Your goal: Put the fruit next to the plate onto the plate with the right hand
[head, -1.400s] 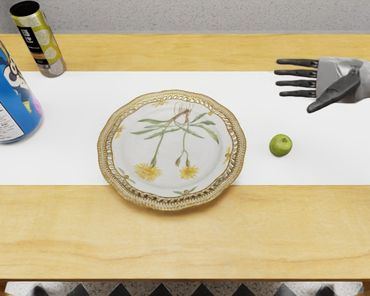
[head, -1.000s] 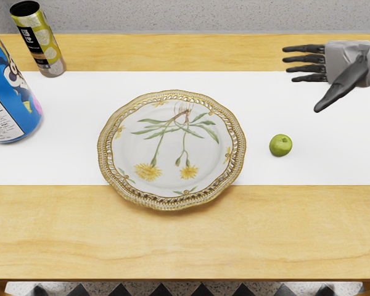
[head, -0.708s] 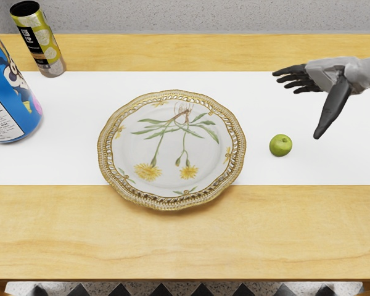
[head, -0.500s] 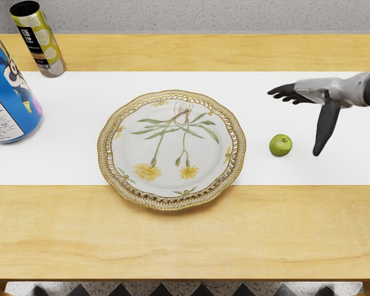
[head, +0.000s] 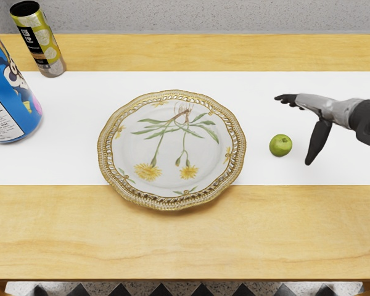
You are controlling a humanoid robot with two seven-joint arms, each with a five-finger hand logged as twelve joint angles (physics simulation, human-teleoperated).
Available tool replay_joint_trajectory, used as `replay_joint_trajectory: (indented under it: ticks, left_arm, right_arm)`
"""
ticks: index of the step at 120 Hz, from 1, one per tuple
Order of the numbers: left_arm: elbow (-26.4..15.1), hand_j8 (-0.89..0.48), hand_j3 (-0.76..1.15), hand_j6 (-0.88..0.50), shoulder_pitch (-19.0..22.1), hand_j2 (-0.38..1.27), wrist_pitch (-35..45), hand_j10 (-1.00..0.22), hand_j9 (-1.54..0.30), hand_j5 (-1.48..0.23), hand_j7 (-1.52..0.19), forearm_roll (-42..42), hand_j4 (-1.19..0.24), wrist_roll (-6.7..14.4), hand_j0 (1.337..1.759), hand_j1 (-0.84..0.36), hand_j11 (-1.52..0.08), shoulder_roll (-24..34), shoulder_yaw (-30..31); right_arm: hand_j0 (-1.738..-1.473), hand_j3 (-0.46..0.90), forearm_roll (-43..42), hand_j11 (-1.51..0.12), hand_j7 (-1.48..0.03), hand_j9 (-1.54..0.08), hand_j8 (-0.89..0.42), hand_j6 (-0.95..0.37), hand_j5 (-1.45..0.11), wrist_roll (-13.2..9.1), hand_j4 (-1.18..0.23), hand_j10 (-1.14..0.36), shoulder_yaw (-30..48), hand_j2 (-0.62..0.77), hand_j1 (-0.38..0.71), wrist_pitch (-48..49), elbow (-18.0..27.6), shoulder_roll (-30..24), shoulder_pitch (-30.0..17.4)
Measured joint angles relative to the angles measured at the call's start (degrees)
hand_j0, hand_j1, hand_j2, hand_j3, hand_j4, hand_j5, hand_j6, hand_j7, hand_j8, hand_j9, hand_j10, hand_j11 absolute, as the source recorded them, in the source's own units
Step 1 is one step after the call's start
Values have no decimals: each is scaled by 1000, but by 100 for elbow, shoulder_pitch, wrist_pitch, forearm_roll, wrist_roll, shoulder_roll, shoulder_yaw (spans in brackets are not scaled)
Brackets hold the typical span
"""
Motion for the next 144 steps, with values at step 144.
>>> replay_joint_trajectory:
  ticks: [144]
  left_arm:
    - [0,-245,0,-245,0,49,0,-245,-318,-318,-318,-1,-245,0,1658,55,-318,0,0]
  right_arm:
    - [-1658,0,-1515,-384,-383,-384,-300,-302,-384,183,-300,-299,-53,-55,2,-1836,-219,761,-1233]
